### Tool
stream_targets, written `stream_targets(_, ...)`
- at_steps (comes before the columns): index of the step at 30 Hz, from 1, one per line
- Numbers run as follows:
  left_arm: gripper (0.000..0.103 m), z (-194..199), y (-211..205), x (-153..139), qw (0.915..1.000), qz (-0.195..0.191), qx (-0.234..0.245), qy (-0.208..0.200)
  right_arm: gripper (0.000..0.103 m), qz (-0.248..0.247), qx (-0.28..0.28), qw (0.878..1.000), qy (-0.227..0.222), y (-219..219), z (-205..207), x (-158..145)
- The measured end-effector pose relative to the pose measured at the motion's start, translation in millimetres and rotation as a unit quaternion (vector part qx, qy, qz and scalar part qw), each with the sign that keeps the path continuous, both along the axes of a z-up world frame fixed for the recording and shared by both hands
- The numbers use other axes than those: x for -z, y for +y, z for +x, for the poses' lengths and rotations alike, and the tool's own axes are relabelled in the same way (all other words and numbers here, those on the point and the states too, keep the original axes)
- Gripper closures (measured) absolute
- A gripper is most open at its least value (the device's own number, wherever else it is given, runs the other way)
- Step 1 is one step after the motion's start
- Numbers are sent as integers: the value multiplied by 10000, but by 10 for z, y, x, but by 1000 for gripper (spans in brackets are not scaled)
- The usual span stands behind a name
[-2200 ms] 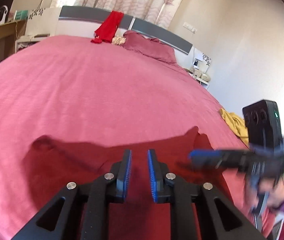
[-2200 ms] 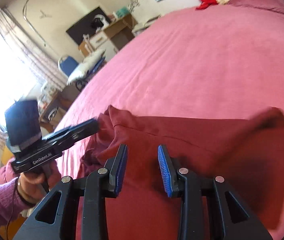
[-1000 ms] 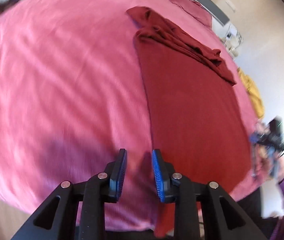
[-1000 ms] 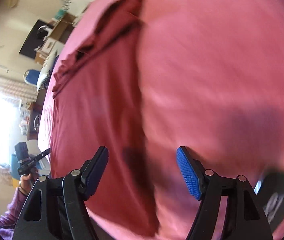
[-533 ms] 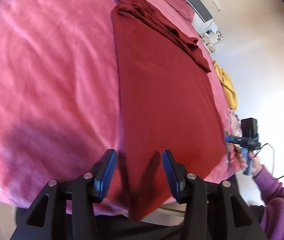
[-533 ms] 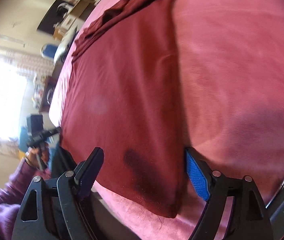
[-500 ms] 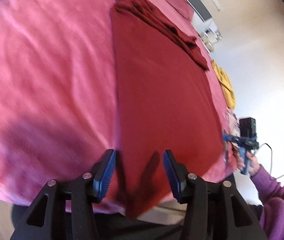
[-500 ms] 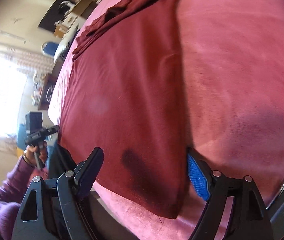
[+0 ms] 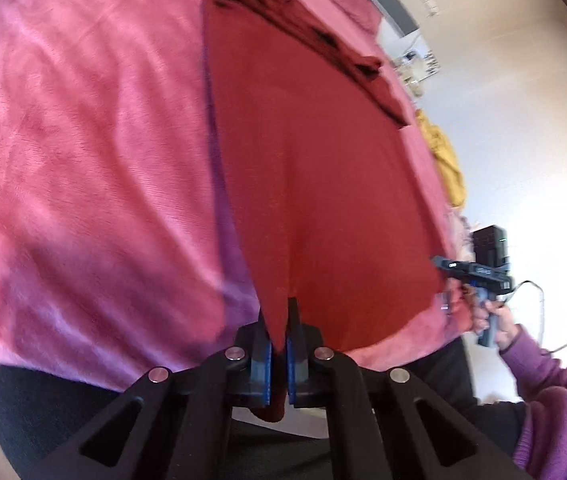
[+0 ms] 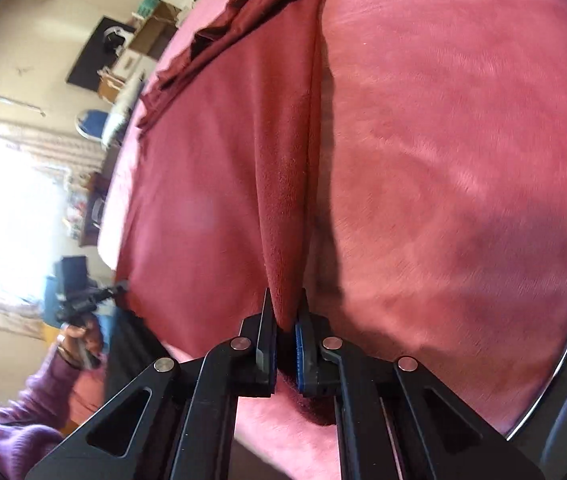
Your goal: Fold clothes
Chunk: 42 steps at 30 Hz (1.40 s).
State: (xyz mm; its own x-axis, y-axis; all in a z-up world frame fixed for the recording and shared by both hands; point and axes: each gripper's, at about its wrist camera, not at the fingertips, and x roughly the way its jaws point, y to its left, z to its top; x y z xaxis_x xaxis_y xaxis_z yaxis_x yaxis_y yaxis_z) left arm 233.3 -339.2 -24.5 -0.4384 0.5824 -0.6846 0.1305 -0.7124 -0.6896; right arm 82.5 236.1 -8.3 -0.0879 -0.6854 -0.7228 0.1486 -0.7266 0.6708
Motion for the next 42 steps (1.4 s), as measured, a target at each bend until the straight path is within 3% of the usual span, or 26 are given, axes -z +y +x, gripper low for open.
stream_targets(4, 100, -13, -137, -155, 9962, 765, -307, 281, 96, -587, 100, 9978, -303, 13, -92, -48)
stream_targets(8, 100, -259, -397, -340, 9795, 1619, -940, 749, 96, -1233, 321, 9905, -513, -18, -405, -231)
stream_targets(12, 100, -656, -698, -552, 9639, 2045, -1343, 1048, 96, -1867, 835, 9749, -879, -14, -986, -363)
stream_targets(16, 99, -1302, -1136, -667, 9504, 2285, -1774, 1146, 96, -2274, 1413, 9559, -1204, -40, -1726, -392)
stream_targets(22, 99, -2457, -1674, -318, 9392, 2404, -2347, 708, 94, -2600, 2493, 9184, -1633, -96, -2972, -100)
stream_targets(25, 99, -2793, -1761, -13, 9223, 2789, -2669, 182, 89, -2477, 2716, 9083, -1996, -193, -3342, 167)
stream_targets(27, 96, -3010, -1816, 190, 9080, 3041, -2878, -172, 79, -2390, 2785, 9036, -2209, -217, -3471, 264)
stream_targets(29, 93, -3091, -1835, 249, 8974, 3303, -2916, -240, 70, -2468, 2780, 8980, -2354, -230, -3543, 290)
stream_targets(31, 89, -3168, -1859, 231, 8955, 3389, -2870, -291, 55, -2545, 2773, 8922, -2497, -243, -3615, 316)
stream_targets(33, 88, -3248, -1882, 200, 8952, 3418, -2837, -356, 49, -2599, 2760, 8917, -2474, -226, -3687, 266)
stream_targets(35, 87, -3289, -1918, 230, 8823, 3607, -2979, -517, 45, -2748, 2841, 8852, -2455, -204, -3722, 269)
stream_targets(38, 87, -3240, -1977, 292, 8603, 3889, -3239, -605, 44, -3103, 3124, 8646, -2422, -150, -3753, 312)
stream_targets(42, 86, -3161, -2074, 342, 8404, 4035, -3595, -404, 44, -3370, 3215, 8622, -1993, -65, -3697, 277)
